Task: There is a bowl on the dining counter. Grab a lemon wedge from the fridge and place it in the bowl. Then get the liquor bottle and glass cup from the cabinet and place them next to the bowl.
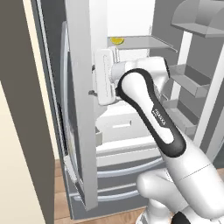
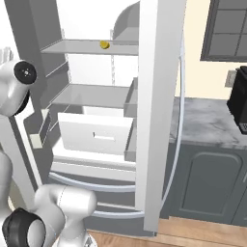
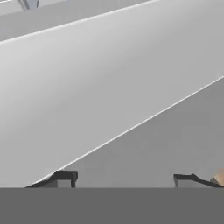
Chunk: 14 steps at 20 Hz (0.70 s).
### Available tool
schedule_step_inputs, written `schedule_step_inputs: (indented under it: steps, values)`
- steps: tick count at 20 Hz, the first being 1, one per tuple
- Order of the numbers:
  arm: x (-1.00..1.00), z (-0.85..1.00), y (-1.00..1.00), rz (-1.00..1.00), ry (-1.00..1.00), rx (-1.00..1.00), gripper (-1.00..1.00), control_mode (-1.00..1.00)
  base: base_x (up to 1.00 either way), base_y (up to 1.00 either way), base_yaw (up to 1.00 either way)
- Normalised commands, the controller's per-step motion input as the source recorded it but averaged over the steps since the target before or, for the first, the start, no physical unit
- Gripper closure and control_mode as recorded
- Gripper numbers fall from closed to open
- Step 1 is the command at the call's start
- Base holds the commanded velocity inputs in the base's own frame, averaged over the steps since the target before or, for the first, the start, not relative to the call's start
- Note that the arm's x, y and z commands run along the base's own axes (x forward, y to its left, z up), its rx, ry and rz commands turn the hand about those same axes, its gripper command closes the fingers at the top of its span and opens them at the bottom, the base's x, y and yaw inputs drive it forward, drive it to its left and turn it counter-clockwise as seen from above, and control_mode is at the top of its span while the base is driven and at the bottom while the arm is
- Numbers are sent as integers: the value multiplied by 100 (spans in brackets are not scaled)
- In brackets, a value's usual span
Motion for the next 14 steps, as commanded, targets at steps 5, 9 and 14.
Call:
schedule_step_inputs:
  steps: [5, 9, 14]
  values:
    - [34, 0, 100, 5, 35, 0, -100, -100, 0, 0, 0]
    - [34, 0, 96, 6, 36, 0, -100, -100, 0, 0, 0]
    - [22, -10, 78, 2, 29, -2, -100, -100, 0, 0, 0]
